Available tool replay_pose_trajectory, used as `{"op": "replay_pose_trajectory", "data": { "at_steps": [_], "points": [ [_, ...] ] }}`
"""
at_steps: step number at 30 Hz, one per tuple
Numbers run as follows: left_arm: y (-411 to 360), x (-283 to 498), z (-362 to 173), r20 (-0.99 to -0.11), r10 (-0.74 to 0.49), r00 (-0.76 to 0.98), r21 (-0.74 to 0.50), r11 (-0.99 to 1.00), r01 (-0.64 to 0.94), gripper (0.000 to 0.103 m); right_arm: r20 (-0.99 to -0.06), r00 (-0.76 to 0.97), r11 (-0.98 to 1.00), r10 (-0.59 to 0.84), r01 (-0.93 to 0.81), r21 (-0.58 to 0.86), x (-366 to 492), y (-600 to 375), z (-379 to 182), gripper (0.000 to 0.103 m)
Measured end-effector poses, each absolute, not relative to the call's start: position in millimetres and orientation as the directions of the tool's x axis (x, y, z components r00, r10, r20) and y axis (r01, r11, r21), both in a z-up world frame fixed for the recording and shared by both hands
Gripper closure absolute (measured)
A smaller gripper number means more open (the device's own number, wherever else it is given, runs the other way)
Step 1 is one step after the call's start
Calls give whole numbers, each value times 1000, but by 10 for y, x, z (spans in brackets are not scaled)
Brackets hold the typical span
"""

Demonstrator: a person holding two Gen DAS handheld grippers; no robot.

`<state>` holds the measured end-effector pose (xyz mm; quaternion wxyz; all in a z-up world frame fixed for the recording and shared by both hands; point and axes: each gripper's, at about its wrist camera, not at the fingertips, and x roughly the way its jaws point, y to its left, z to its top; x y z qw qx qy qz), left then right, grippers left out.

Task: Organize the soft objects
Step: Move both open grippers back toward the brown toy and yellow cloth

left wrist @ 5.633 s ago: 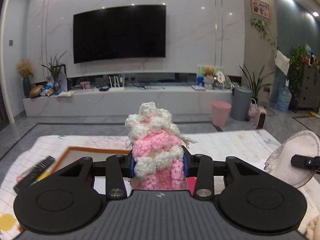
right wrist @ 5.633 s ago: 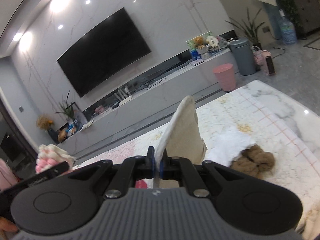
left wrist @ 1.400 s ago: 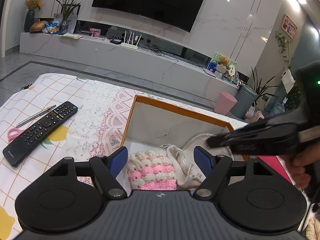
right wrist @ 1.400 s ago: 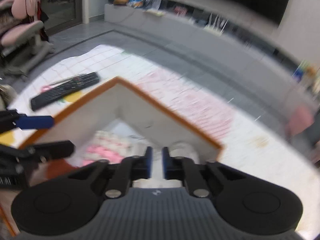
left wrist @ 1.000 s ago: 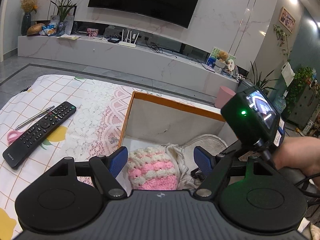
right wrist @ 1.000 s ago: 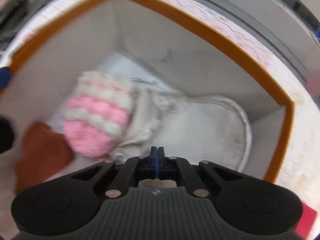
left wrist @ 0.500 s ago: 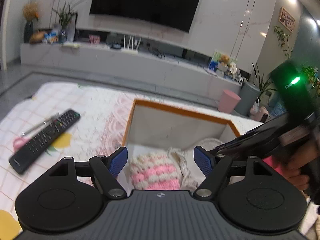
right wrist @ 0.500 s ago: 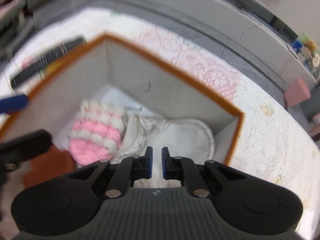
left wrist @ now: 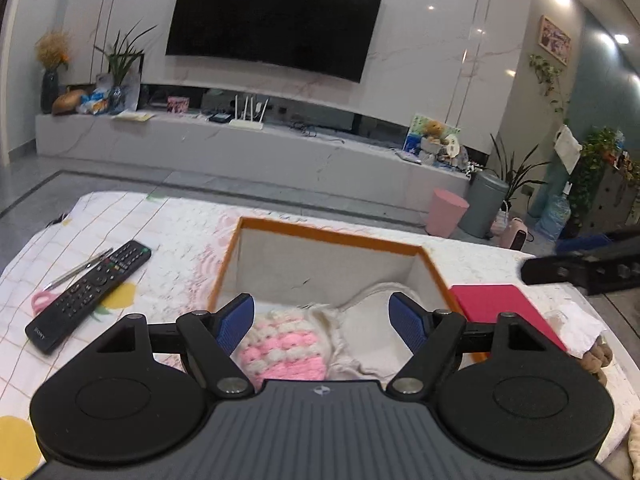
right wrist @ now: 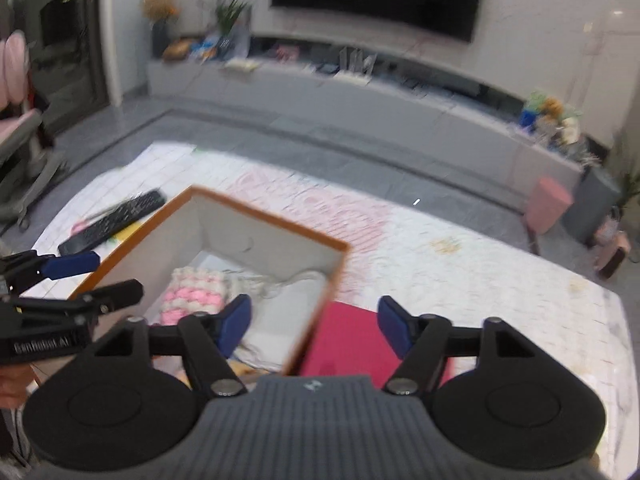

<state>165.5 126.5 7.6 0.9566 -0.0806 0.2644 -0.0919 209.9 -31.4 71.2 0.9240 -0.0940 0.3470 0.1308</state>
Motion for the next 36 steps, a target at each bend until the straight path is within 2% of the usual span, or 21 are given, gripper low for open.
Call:
{"op": "replay_pose_trajectory", "data": {
  "at_steps": [2,5,14,18,22,29,33,36],
  "points": [
    [1221,1644,98,-489,-226,842,-213,968,136,13,-644,743,957,180,-285,-61,2003,-503,623,28],
    [1140,1621,132,-487,-255,835,-240,959,153,13,-664,715,966,218,-256,41,1932,-850,546,28],
    [660,1484,224,-480,-234,846,-143,972,188,13,-644,751,986,147,-58,158,1791,-1668,225,28],
    [359,1475,232,-497,-232,836,-92,972,215,13,-643,758,992,109,-41,120,1679,-1827,258,28],
    [74,1491,179,-540,-221,812,-58,972,226,13,-603,797,999,32,-12,37,1628,-1919,342,28],
    [-510,1484,64,-555,-243,795,-11,958,285,13,-567,823,997,-17,57,53,1427,-2451,460,26],
    [-969,1429,-94,-572,-286,769,22,931,363,13,-608,791,989,-69,134,61,1411,-2849,361,26],
    [-1240,1380,-245,-586,-308,750,47,911,411,13,-674,738,980,-27,151,126,1468,-3100,167,24]
  ]
}}
